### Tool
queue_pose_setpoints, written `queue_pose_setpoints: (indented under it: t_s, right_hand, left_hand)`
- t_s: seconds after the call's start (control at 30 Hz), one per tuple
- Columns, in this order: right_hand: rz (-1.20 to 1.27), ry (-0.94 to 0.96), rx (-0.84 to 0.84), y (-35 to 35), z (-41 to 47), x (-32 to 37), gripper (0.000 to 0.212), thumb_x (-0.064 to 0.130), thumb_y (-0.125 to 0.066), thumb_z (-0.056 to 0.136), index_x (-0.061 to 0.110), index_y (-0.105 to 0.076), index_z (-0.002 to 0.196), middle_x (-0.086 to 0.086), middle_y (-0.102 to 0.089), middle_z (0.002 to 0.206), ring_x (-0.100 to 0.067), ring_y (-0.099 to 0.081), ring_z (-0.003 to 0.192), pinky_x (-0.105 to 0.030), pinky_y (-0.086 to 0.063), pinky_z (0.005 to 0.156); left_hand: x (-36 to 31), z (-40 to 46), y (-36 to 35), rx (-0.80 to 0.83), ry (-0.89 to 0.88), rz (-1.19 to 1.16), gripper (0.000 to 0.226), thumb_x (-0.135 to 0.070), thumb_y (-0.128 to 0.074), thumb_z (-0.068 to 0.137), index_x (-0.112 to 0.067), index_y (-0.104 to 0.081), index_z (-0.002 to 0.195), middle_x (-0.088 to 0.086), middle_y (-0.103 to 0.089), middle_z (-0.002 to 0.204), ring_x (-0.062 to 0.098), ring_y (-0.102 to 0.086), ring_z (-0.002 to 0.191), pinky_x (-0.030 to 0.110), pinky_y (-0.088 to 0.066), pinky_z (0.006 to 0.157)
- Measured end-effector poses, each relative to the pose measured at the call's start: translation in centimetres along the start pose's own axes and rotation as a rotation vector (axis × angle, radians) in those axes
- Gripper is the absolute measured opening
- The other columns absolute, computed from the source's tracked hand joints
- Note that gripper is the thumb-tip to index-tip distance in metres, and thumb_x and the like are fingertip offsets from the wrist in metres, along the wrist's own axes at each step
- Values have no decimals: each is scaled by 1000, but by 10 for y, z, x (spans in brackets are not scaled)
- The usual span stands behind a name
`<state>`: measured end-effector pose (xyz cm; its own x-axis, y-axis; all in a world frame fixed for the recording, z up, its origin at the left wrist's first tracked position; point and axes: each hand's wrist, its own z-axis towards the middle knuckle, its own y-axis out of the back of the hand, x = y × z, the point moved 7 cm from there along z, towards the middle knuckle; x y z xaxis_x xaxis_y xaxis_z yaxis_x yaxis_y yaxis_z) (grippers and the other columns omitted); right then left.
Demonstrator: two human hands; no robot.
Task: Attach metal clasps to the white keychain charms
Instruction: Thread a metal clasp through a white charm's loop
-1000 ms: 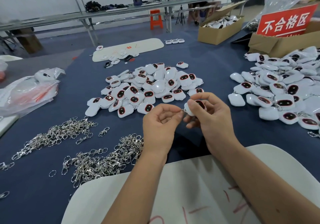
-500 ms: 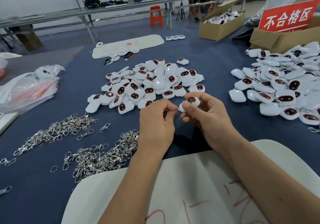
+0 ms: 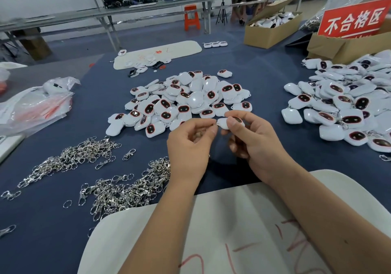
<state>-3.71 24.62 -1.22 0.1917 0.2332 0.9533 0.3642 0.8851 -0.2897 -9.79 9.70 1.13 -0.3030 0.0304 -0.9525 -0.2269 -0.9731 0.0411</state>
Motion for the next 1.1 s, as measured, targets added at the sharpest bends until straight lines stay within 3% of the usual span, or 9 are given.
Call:
queue_pose_setpoints:
  t_s: [0.17, 0.4, 0.6, 0.67, 0.77, 0.83, 0.93, 1.0, 1.1]
  right_hand:
    - [63, -21, 19, -1, 1, 0, 30, 24, -65, 98, 7, -64, 123, -4, -71, 79, -14, -51, 52, -18, -33, 42]
    - [114, 0, 43, -2, 0, 2, 47, 33, -70, 87, 5, -63, 124, -7, -70, 82, -15, -51, 52, -19, -35, 42]
    - [-172, 121, -25, 0, -3, 4, 13, 23, -73, 99, 18, -66, 108, -3, -67, 74, -17, -55, 51, -23, -41, 42]
    - [-301, 196, -29, -4, -6, 7, 12, 21, -75, 97, 23, -66, 104, 1, -65, 73, -17, -57, 51, -25, -45, 44]
    - [-416, 260, -11, -10, -9, 10, 17, 18, -76, 95, 26, -64, 104, 5, -65, 74, -16, -59, 51, -26, -50, 46]
    - [-393, 272, -5, -11, -9, 12, 18, 17, -76, 95, 27, -64, 104, 4, -65, 75, -17, -60, 51, -31, -51, 46]
    - [-196, 239, 3, -8, -7, 13, 17, 14, -75, 96, 19, -65, 109, -4, -67, 79, -18, -62, 54, -28, -49, 45]
    - [-97, 201, 7, -6, -6, 13, 20, 18, -75, 94, 15, -65, 112, -7, -70, 83, -17, -62, 56, -24, -48, 47]
    - [1, 152, 15, -3, -4, 10, 21, 19, -76, 95, 15, -66, 113, -5, -70, 85, -16, -60, 58, -22, -47, 49]
  left_hand:
    - [5, 1, -1, -18, 90, -223, 22, 0, -76, 87, -22, -78, 82, 3, -78, 85, 10, -71, 78, 22, -55, 75]
    - [9, 0, -5, 28, 119, -196, 15, 1, -78, 84, -13, -76, 83, 7, -78, 83, 12, -71, 77, 21, -54, 71]
    - [-8, 0, -1, 57, -180, 342, 21, -5, -74, 86, -19, -69, 72, -10, -67, 67, 9, -58, 63, 23, -49, 65]
    - [-15, -1, -7, 126, -334, 589, 20, -5, -68, 87, -17, -63, 71, -7, -61, 66, 17, -56, 66, 33, -49, 65]
    - [-16, -2, -13, 177, -377, 779, 17, -4, -63, 85, -12, -56, 72, 2, -58, 69, 28, -53, 71, 48, -47, 65]
    - [-13, -3, -8, 127, -312, 681, 15, -5, -67, 85, -14, -61, 74, -1, -61, 69, 20, -56, 68, 40, -48, 66]
    - [1, -2, 3, -32, -4, 168, 15, -4, -74, 85, -18, -72, 81, -4, -69, 69, 6, -58, 60, 20, -46, 61]
    - [11, -2, -1, -55, 181, -180, 14, 1, -75, 86, -13, -73, 88, 1, -72, 73, 6, -63, 63, 20, -49, 65]
    - [12, -7, -14, 43, 307, -417, 13, 3, -70, 90, -7, -72, 97, 3, -74, 74, 9, -64, 64, 21, -51, 67]
